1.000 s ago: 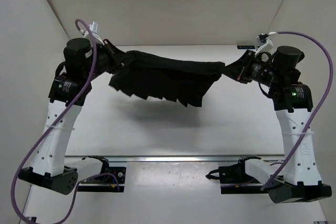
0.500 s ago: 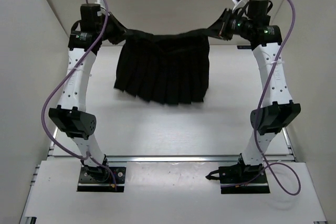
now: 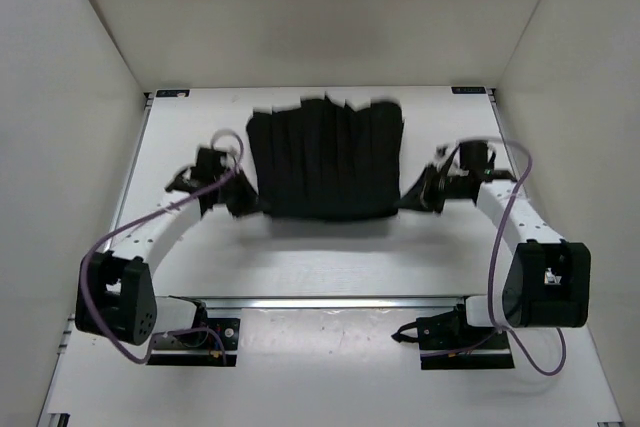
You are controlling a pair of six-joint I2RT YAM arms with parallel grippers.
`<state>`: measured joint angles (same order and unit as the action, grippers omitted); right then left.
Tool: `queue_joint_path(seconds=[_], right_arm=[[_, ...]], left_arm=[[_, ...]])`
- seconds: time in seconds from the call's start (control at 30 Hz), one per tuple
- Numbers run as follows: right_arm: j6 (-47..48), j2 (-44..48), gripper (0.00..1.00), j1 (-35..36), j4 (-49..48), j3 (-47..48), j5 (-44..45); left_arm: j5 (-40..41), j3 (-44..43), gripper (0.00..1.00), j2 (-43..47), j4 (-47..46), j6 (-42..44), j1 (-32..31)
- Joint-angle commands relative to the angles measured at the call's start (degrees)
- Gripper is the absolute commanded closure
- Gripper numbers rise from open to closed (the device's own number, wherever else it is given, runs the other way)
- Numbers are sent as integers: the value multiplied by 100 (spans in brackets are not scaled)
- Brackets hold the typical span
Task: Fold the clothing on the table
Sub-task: Fold the skirt
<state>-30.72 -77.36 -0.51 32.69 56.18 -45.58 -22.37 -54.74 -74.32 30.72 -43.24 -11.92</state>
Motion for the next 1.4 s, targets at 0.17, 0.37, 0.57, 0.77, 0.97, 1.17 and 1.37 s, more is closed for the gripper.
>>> queue_joint_path(seconds=[0.17, 0.37, 0.57, 0.77, 0.97, 1.17, 1.37], right_arm=[[593, 959, 100, -72, 624, -2190, 1077], [374, 1583, 100, 226, 1134, -2761, 1297], [-153, 2435, 100, 948, 2021, -2859, 1790], [-40, 2544, 100, 686, 2603, -1720, 1272], [276, -439, 100, 202, 1460, 1115, 946], [488, -3424, 62, -142, 1538, 4048, 1154], [699, -3066, 50, -203, 1030, 3410, 1719]], left_arm=[[541, 2501, 88, 576, 136, 247, -802], [593, 2899, 88, 1472, 574, 123, -960], [489, 3031, 88, 2307, 1251, 44, -1102], [488, 1472, 87, 2223, 1893, 297, -787], [444, -1489, 81, -822, 1227, 817, 92], [-915, -3753, 36, -3790, 576, 160, 867], [-875, -2977, 39, -3669, -21, 255, 1025]])
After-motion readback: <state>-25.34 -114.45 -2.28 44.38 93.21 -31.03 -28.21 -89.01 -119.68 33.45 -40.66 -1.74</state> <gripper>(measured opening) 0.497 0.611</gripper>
